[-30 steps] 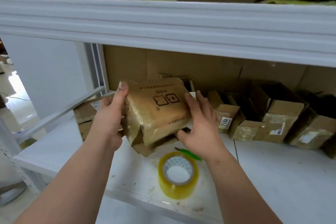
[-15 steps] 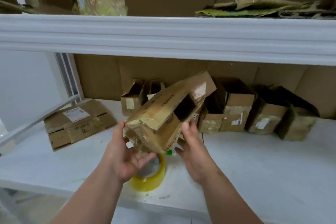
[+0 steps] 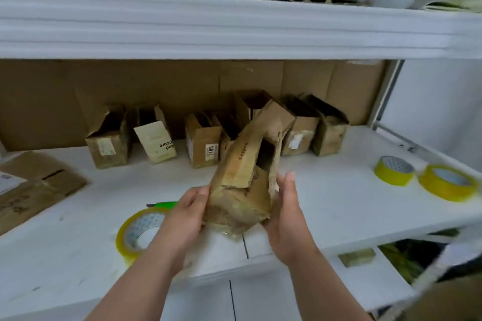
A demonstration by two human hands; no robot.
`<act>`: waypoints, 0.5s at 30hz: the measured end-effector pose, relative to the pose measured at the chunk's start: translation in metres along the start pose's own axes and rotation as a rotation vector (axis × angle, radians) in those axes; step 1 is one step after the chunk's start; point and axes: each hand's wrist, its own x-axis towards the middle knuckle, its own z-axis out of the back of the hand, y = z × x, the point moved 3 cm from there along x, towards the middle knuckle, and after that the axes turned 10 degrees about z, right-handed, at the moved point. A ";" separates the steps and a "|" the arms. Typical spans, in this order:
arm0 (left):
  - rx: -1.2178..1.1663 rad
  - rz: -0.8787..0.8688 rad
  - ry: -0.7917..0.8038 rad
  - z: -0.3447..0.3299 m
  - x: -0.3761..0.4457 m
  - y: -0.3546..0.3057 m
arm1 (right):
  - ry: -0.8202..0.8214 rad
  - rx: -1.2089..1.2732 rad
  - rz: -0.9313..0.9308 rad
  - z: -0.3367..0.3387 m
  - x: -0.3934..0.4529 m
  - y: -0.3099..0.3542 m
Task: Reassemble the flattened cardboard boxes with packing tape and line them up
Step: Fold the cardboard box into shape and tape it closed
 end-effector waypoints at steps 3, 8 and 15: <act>0.050 0.015 0.149 -0.032 -0.009 -0.004 | 0.039 -0.050 0.011 0.029 -0.007 0.012; 0.147 -0.017 0.295 -0.091 -0.005 -0.009 | 0.157 -0.091 0.118 0.089 -0.008 0.037; 0.167 -0.099 0.386 -0.212 -0.004 -0.033 | 0.102 -0.264 0.094 0.200 0.006 0.079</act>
